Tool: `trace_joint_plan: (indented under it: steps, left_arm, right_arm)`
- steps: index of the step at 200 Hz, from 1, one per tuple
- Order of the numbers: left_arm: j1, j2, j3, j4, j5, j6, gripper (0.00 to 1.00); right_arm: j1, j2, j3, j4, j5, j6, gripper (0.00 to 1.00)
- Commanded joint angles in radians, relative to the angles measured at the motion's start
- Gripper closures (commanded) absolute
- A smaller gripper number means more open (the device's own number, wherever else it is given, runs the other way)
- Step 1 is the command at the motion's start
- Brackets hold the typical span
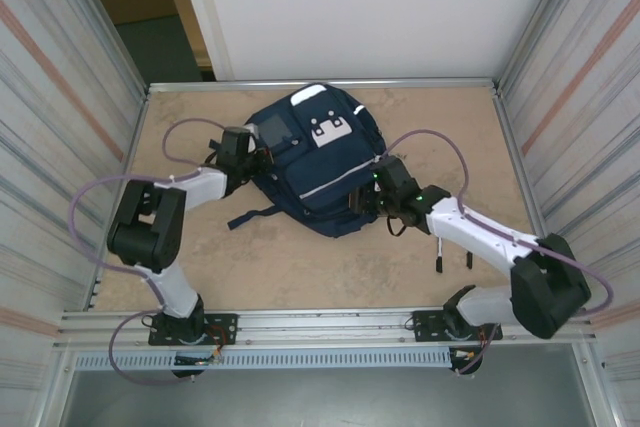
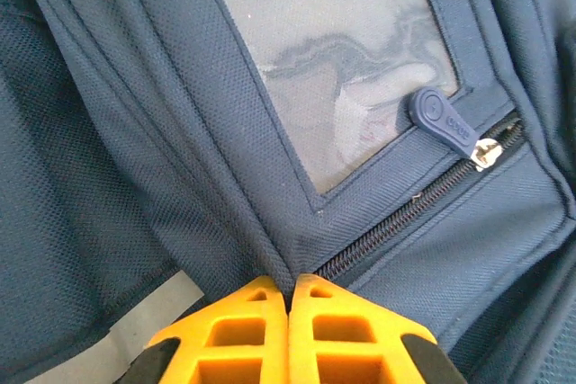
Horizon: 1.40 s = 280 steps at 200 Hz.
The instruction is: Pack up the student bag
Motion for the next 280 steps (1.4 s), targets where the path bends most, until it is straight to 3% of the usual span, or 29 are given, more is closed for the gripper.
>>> trace_joint_plan:
  steps: [1, 26, 56, 98, 123, 129, 138, 144, 166, 207, 248, 265, 280]
  left_arm:
    - [-0.005, -0.075, -0.072, -0.058, 0.012, -0.02, 1.0]
    - [-0.015, -0.123, -0.153, -0.085, 0.107, -0.065, 1.0]
    - [-0.039, -0.336, -0.312, -0.142, 0.084, -0.146, 1.0]
    - [-0.055, -0.577, -0.361, -0.322, 0.179, -0.215, 1.0]
    - [-0.055, -0.662, -0.38, -0.389, 0.166, -0.275, 1.0]
    - [-0.055, -0.679, -0.379, -0.414, 0.157, -0.281, 0.91]
    - [-0.055, -0.705, -0.38, -0.444, 0.131, -0.288, 0.65]
    - [-0.056, -0.723, -0.384, -0.461, 0.112, -0.301, 0.56]
    - [-0.056, -0.772, -0.396, -0.516, 0.053, -0.346, 0.44]
    - [-0.059, -0.729, -0.425, -0.508, -0.01, -0.418, 0.36]
    - [-0.056, -0.575, -0.349, -0.518, -0.162, -0.459, 0.38]
    - [0.0, -0.505, -0.279, -0.517, -0.074, -0.399, 0.59]
    - [0.005, -0.484, -0.235, -0.529, -0.018, -0.375, 0.85]
  right_arm:
    - [0.008, 0.089, 0.03, 0.053, -0.017, 0.006, 0.44]
    - [-0.003, 0.203, 0.097, 0.063, 0.016, -0.01, 0.44]
    - [-0.045, 0.329, 0.174, 0.102, -0.017, -0.042, 0.44]
    - [-0.139, 0.532, 0.298, 0.172, -0.165, -0.046, 0.46]
    - [-0.163, 0.546, 0.347, 0.164, -0.195, -0.031, 0.46]
    - [-0.166, 0.532, 0.348, 0.165, -0.195, -0.035, 0.46]
    - [-0.166, 0.506, 0.348, 0.158, -0.193, -0.05, 0.46]
    - [-0.163, 0.487, 0.347, 0.147, -0.189, -0.06, 0.46]
    - [-0.136, 0.38, 0.3, 0.096, -0.132, -0.088, 0.46]
    - [0.005, 0.193, 0.196, 0.022, 0.018, -0.105, 0.46]
    - [0.141, 0.126, 0.121, 0.08, 0.007, -0.002, 0.46]
    - [0.229, 0.14, 0.121, 0.096, 0.024, 0.032, 0.46]
    - [0.294, 0.169, 0.138, 0.098, 0.04, 0.109, 0.45]
